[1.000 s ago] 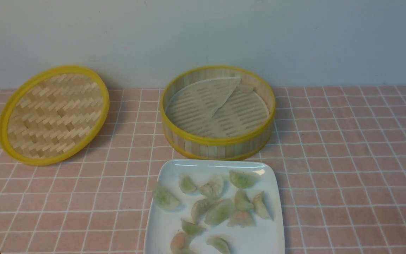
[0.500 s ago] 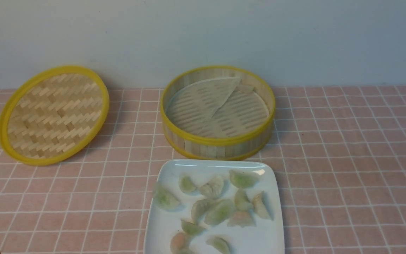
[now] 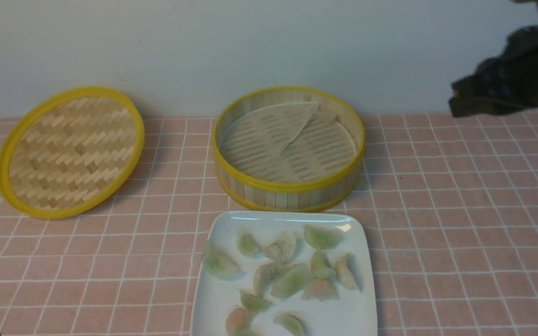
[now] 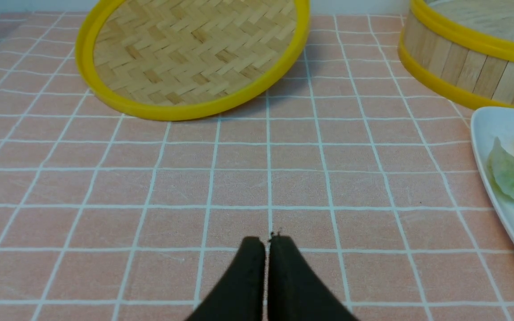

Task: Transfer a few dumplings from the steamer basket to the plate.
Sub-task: Use the right arm to grab a dumpling from inside the steamer

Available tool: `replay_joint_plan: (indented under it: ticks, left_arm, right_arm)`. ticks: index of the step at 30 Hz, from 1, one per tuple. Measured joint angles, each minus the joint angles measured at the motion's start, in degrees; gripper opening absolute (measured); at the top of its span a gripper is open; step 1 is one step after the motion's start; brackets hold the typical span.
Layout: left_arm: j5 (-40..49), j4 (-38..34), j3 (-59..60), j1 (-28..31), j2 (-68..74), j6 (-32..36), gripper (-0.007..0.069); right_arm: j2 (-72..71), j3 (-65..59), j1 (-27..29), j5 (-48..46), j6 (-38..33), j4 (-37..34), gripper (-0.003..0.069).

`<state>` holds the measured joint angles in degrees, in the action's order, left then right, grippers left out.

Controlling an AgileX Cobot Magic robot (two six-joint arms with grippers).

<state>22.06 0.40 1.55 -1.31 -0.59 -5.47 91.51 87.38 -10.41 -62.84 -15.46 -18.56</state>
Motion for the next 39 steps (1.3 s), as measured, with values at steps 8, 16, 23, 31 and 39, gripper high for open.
replay_joint_plan:
  ticks: [8, 16, 23, 31, 39]
  left_arm:
    - [0.0, 0.0, 0.0, 0.0, 0.0, 0.0, -0.0006]
    - [0.0, 0.0, 0.0, 0.0, 0.0, 0.0, -0.0006]
    - [0.0, 0.0, 0.0, 0.0, 0.0, 0.0, -0.0006]
    - [0.0, 0.0, 0.0, 0.0, 0.0, 0.0, -0.0006]
    - [0.0, 0.0, 0.0, 0.0, 0.0, 0.0, -0.0006]
  right_arm:
    - [29.24, 36.48, -3.89, -8.2, 1.74, 2.76, -0.001]
    - [48.93, 62.2, -10.71, -8.88, 3.27, 10.36, -0.001]
    - [57.33, 64.79, -11.67, -8.43, 4.39, 13.51, 0.0014]
    - [61.03, 64.74, -11.67, 1.0, 2.31, 15.8, 0.0134]
    - [62.37, 64.85, -11.74, 7.34, 0.62, 22.34, 0.0312]
